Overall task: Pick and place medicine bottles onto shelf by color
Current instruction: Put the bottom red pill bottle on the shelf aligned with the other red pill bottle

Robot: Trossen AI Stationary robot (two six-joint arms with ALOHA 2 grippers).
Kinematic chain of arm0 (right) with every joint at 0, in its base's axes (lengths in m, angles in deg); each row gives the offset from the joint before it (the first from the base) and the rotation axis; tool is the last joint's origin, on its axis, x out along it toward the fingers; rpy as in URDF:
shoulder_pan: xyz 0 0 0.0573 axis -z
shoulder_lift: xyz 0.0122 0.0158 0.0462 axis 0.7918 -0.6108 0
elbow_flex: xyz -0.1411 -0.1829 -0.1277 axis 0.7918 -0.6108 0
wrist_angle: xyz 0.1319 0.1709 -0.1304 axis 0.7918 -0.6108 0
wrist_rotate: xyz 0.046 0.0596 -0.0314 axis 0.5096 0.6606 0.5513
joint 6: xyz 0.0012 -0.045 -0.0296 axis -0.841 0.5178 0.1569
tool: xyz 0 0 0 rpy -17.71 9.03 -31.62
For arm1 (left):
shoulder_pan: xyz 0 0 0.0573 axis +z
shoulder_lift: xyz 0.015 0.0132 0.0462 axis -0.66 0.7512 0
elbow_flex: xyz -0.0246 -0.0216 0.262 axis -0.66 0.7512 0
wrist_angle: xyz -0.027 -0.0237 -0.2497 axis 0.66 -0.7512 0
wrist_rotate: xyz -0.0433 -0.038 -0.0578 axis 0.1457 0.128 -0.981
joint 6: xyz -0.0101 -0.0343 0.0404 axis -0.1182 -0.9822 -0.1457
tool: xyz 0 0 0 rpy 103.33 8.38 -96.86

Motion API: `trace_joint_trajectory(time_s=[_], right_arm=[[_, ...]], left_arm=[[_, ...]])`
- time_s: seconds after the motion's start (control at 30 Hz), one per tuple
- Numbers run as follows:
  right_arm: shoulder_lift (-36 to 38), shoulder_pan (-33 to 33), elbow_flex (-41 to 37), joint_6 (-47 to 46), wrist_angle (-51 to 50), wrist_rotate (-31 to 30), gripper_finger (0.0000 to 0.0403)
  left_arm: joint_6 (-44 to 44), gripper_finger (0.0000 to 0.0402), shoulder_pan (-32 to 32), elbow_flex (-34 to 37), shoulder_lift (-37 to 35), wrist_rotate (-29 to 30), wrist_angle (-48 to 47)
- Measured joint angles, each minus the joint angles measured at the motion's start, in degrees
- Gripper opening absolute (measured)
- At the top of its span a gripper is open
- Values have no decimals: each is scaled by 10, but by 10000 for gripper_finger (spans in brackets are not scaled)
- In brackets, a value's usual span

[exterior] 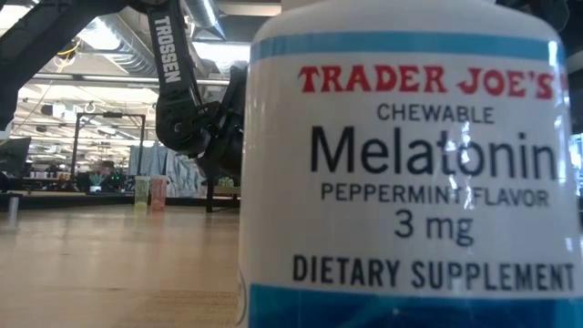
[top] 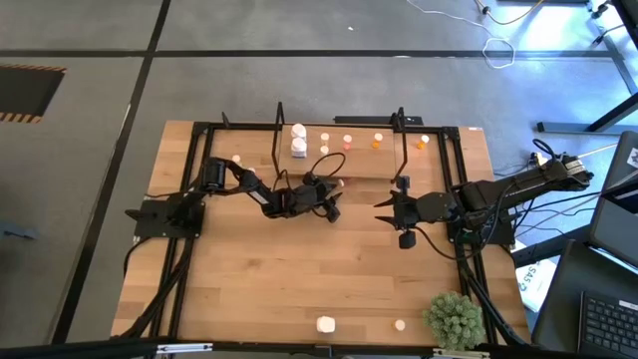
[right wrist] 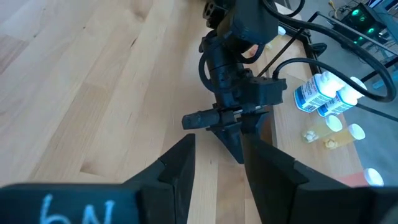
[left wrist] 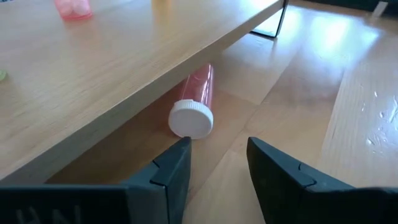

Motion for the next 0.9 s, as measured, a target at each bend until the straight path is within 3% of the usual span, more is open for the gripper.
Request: trace_joint_trajectory(time_s=[0.57,0.9], right_arm=[[0,0,0,0,0,0,135],[0,0,0,0,0,0,135]], left_arm=[[3,151,0,0,0,2,0],[64,151,-3,0,0,-3,7]])
